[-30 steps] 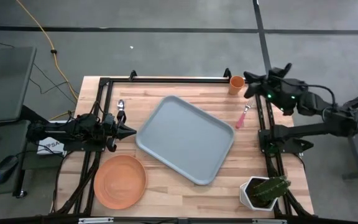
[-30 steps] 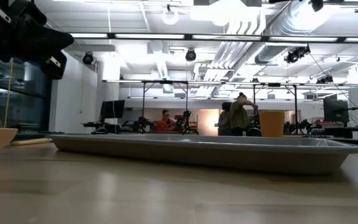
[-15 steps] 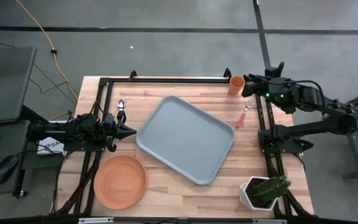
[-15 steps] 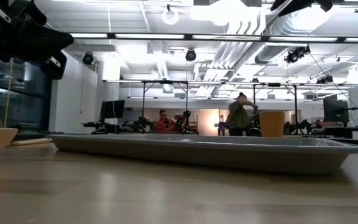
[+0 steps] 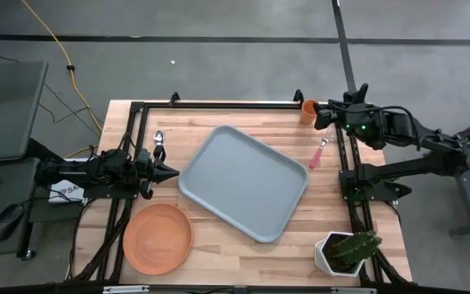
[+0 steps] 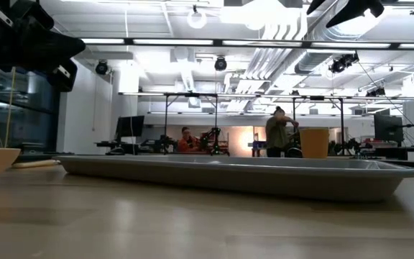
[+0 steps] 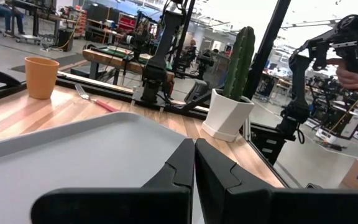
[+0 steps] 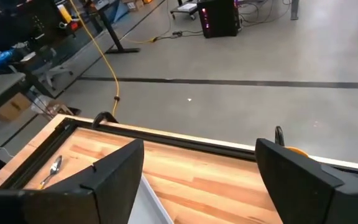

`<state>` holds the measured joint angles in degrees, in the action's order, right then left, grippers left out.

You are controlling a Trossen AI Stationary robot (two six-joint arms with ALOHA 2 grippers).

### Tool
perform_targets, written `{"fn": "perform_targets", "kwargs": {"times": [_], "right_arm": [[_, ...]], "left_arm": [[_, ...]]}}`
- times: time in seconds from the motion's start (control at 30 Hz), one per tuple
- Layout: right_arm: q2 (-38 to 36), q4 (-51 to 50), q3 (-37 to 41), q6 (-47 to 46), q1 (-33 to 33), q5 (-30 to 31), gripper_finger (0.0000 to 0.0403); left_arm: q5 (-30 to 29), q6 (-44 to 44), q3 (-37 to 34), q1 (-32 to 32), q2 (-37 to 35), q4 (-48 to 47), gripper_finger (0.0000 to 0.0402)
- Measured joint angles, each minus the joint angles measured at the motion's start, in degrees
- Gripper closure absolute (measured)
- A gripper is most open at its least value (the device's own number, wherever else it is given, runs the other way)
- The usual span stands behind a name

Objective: Pick and place plate/cup/fork/spoon on tray
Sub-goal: Put the yellow cup on the top right of the gray tray

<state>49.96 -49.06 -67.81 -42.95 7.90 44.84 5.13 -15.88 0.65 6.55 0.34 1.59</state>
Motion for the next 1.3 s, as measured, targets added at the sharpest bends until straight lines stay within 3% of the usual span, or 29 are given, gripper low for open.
{"fn": "perform_targets", "kwargs": {"times": [0.13, 0.33, 0.5, 0.67, 0.83, 1.3], "right_arm": [[2.97, -0.51, -0.92, -3.39, 3.08, 0.51, 0.0102], [12.18, -6.70, -7.38, -0.95, 15.58, -4.46, 0.0102], [16.96, -10.77, -7.62, -0.81, 23.97, -9.48, 0.0102], [16.80, -13.25, -1.57, -7.86, 27.88, -11.05, 0.0102], [14.31, -11.87, 6.59, -18.35, 27.70, -11.46, 0.0102], [14.25, 11.12, 24.52, -36.78, 29.55, -11.52, 0.0103]], "left_arm": [[0.02, 0.00, 0.00, 0.00, 0.02, 0.01, 0.0401], [0.00, 0.02, 0.02, 0.00, 0.02, 0.00, 0.0401], [0.01, 0.01, 0.01, 0.01, 0.02, 0.00, 0.0401], [-0.01, 0.00, 0.00, 0.01, 0.01, 0.02, 0.0401], [0.02, 0.01, 0.01, 0.01, 0.02, 0.01, 0.0401], [0.00, 0.00, -0.01, 0.02, 0.02, 0.01, 0.0401]]}}
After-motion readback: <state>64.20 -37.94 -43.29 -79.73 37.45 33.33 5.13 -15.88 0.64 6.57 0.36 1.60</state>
